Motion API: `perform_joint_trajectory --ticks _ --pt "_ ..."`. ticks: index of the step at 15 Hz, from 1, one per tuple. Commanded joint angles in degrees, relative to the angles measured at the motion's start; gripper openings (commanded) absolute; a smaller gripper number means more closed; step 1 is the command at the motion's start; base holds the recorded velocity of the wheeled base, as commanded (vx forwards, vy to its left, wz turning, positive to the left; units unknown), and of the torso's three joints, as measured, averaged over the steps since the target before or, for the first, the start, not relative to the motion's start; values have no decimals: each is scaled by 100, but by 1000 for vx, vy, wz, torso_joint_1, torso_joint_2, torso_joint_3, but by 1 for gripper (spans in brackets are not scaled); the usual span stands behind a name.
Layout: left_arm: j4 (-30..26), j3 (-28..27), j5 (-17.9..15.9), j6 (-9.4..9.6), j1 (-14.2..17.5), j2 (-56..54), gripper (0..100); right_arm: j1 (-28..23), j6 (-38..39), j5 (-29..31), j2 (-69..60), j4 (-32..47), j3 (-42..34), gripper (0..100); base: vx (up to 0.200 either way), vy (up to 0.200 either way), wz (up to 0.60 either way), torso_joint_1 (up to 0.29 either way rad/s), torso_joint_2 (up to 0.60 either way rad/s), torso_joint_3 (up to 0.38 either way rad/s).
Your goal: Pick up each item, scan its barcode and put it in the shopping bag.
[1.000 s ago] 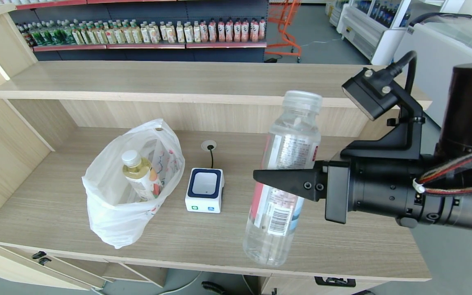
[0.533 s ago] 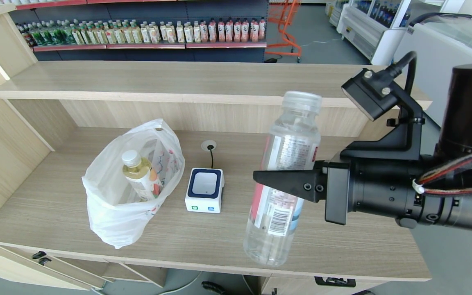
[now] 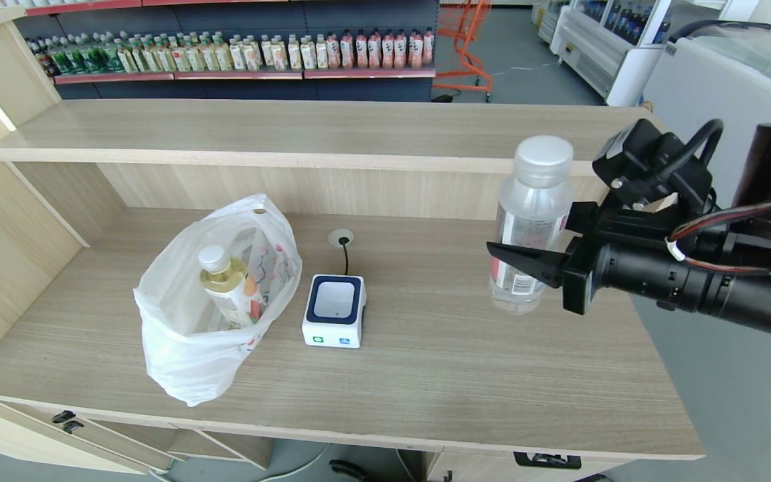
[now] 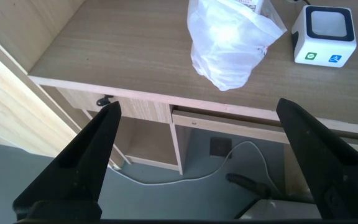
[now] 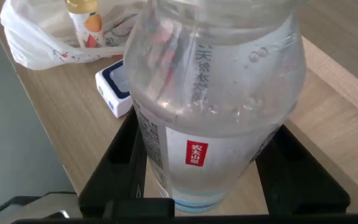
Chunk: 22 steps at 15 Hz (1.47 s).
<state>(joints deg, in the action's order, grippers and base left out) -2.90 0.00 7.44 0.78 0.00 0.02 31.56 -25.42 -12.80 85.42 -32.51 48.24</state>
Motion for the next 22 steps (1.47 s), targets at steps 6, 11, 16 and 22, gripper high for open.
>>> perform_joint_trajectory --ticks 6,11,16,22 --pt "0 0 3 1 0 6 100 -308 -578 -170 959 -2506 -737 0 0 0 0 0 0 0" --pt "0 0 3 1 0 6 100 -317 -886 -425 1416 -3349 -737 0 0 0 0 0 0 0" --pt "0 0 3 1 0 6 100 -282 -886 -504 1618 -3525 -675 0 0 0 0 0 0 0" --pt "0 0 3 -8 0 6 100 -282 -886 -812 1741 -3543 -473 0 0 100 0 0 0 0"
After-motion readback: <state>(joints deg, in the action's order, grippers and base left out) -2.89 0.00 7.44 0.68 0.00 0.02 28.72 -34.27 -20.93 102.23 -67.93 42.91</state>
